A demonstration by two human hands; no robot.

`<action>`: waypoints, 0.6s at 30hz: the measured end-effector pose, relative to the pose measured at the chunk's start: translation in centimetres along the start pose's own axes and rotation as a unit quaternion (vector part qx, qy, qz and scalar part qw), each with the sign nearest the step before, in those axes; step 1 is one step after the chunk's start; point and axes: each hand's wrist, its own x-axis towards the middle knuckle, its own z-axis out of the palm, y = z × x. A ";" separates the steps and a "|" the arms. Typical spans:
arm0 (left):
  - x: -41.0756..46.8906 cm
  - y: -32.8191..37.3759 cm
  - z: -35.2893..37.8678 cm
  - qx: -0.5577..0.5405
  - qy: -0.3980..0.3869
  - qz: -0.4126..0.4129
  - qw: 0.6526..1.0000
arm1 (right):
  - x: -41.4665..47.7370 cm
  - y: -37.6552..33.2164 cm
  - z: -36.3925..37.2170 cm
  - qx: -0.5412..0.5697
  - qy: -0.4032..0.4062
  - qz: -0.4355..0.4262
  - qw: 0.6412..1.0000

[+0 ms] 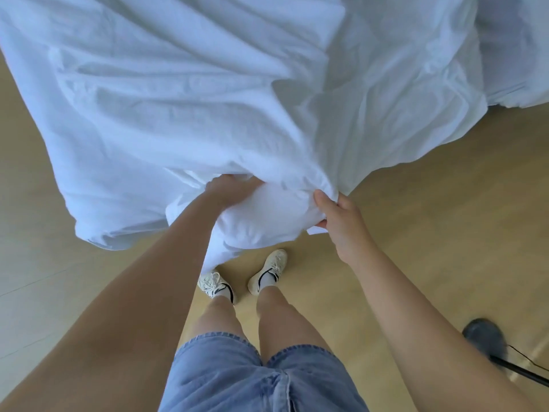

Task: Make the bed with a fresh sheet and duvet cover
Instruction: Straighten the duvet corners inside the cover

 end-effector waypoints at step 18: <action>-9.1 -14.0 -8.4 -0.182 0.403 -0.147 0.885 | -4.6 3.7 16.0 -0.287 -0.173 -0.058 0.940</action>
